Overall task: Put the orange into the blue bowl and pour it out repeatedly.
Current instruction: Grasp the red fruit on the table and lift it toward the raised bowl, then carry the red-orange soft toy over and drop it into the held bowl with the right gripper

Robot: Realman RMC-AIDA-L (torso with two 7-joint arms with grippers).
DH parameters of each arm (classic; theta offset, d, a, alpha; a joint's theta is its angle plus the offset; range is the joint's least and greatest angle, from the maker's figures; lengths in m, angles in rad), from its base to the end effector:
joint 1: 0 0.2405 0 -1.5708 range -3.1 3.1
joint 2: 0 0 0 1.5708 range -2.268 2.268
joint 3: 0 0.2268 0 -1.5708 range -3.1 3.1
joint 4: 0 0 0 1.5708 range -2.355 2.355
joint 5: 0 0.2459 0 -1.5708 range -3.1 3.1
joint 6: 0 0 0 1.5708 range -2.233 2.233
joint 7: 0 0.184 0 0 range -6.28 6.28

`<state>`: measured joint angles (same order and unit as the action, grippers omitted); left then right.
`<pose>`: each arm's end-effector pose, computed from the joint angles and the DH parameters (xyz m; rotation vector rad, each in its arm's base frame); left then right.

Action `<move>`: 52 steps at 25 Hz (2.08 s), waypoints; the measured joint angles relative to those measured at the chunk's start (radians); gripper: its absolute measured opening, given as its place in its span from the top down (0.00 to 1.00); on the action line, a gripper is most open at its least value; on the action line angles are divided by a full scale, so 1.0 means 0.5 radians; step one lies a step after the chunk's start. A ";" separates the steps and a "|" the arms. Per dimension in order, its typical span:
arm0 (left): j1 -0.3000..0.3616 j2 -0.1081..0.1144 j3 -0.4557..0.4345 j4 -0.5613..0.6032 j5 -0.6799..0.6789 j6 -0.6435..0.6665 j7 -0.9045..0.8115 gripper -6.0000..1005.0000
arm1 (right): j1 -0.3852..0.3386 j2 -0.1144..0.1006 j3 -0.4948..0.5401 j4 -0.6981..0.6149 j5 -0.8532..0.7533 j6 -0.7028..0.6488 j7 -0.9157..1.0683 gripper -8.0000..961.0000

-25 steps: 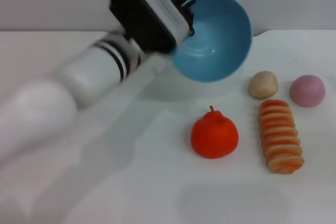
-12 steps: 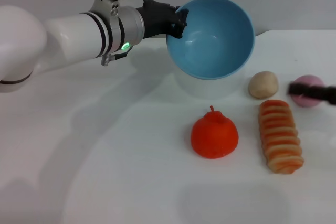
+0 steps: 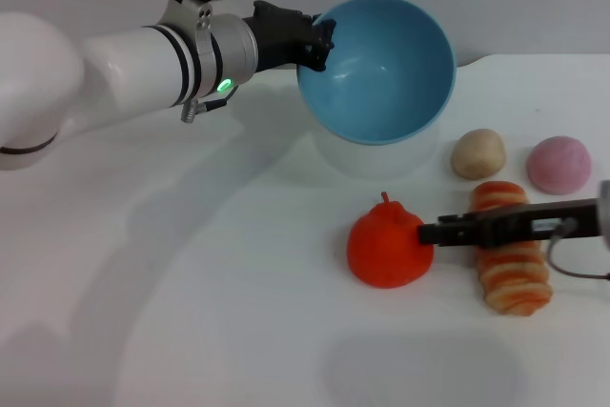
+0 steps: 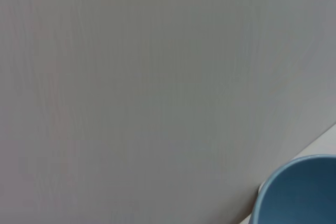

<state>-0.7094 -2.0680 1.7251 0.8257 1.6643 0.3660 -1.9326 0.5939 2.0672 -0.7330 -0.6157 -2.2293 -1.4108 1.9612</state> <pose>-0.1145 0.4794 -0.1028 -2.3369 -0.5332 -0.3752 0.2726 0.3679 -0.0451 -2.5852 1.4039 0.3964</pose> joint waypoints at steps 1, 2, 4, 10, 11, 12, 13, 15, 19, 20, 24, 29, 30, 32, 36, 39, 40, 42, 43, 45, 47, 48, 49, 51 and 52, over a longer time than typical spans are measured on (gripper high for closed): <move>0.001 -0.001 0.004 -0.002 0.000 0.000 0.000 0.99 | 0.021 0.001 -0.030 0.044 0.002 0.056 -0.005 0.48; 0.002 -0.001 0.008 -0.002 -0.001 0.000 0.000 0.99 | 0.041 0.001 -0.047 0.086 0.005 0.103 -0.007 0.48; 0.006 -0.001 0.012 0.000 -0.004 0.001 -0.001 0.99 | 0.087 0.001 -0.061 0.193 0.011 0.190 -0.016 0.49; 0.001 -0.003 0.025 -0.004 -0.005 0.001 0.002 0.99 | 0.153 0.013 -0.084 0.362 0.058 0.287 -0.095 0.51; 0.001 -0.003 0.027 -0.004 -0.006 0.000 0.002 0.99 | 0.151 0.013 -0.087 0.364 0.075 0.286 -0.103 0.52; 0.001 -0.003 0.030 -0.004 -0.006 0.000 0.002 0.99 | 0.146 0.013 -0.091 0.365 0.089 0.284 -0.122 0.52; 0.000 -0.003 0.033 -0.004 -0.006 -0.005 0.002 1.00 | 0.143 0.014 -0.092 0.366 0.094 0.283 -0.144 0.52; 0.000 -0.003 0.044 -0.006 -0.007 -0.029 0.000 0.99 | 0.135 0.013 -0.092 0.366 0.095 0.281 -0.218 0.53; 0.002 -0.005 0.056 -0.007 -0.013 -0.043 0.000 0.99 | 0.134 0.012 -0.093 0.360 0.095 0.271 -0.229 0.54; 0.003 -0.005 0.057 -0.007 -0.014 -0.046 0.000 0.99 | 0.134 0.012 -0.093 0.356 0.095 0.267 -0.229 0.55; 0.004 -0.006 0.059 -0.007 -0.015 -0.059 -0.001 0.99 | 0.128 0.011 -0.087 0.298 0.136 0.196 -0.252 0.69; 0.012 -0.006 0.065 -0.011 -0.016 -0.077 -0.003 0.99 | 0.014 0.000 -0.081 0.042 0.487 -0.157 -0.468 0.86; 0.012 -0.006 0.069 -0.013 -0.016 -0.083 -0.004 0.99 | -0.010 0.001 -0.085 -0.022 0.546 -0.206 -0.477 0.89; 0.014 -0.006 0.103 -0.029 -0.016 -0.113 -0.004 0.99 | -0.061 -0.001 -0.085 -0.181 0.675 -0.335 -0.487 0.95; 0.014 -0.008 0.140 -0.034 -0.016 -0.137 -0.004 0.99 | -0.134 -0.005 -0.074 -0.457 0.834 -0.486 -0.489 0.97; 0.016 -0.008 0.162 -0.035 -0.016 -0.143 -0.004 0.99 | -0.164 -0.005 -0.071 -0.606 0.889 -0.514 -0.489 0.97; 0.017 -0.008 0.171 -0.035 -0.016 -0.144 -0.004 0.99 | -0.169 -0.005 -0.070 -0.651 0.902 -0.518 -0.489 0.97; 0.017 -0.010 0.186 -0.035 -0.015 -0.145 -0.004 0.99 | -0.172 -0.005 -0.068 -0.699 0.918 -0.517 -0.489 0.97; 0.017 -0.010 0.191 -0.035 -0.016 -0.145 -0.004 0.99 | -0.171 -0.005 -0.068 -0.708 0.921 -0.513 -0.491 0.98; 0.017 -0.012 0.197 -0.034 -0.016 -0.145 -0.004 0.99 | -0.164 -0.005 -0.068 -0.720 0.924 -0.498 -0.503 0.98; 0.017 -0.012 0.199 -0.030 -0.016 -0.145 -0.004 0.99 | -0.159 -0.005 -0.068 -0.721 0.925 -0.487 -0.522 0.98; 0.016 -0.012 0.201 -0.029 -0.016 -0.145 -0.004 0.99 | -0.157 -0.005 -0.069 -0.723 0.926 -0.483 -0.531 0.98; 0.015 -0.012 0.204 -0.028 -0.017 -0.145 -0.004 0.99 | -0.157 -0.005 -0.069 -0.725 0.926 -0.476 -0.538 0.98; 0.010 -0.012 0.213 -0.029 -0.017 -0.148 -0.004 1.00 | -0.156 -0.005 -0.069 -0.725 0.926 -0.459 -0.552 0.98; 0.009 -0.012 0.215 -0.029 -0.017 -0.149 -0.004 0.99 | -0.156 -0.005 -0.068 -0.721 0.927 -0.438 -0.568 0.98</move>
<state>-0.7047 -2.0740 1.8325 0.8110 1.6557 0.2916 -1.9344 0.5158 2.0649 -0.7671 -0.9760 -1.7659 -1.6296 1.6771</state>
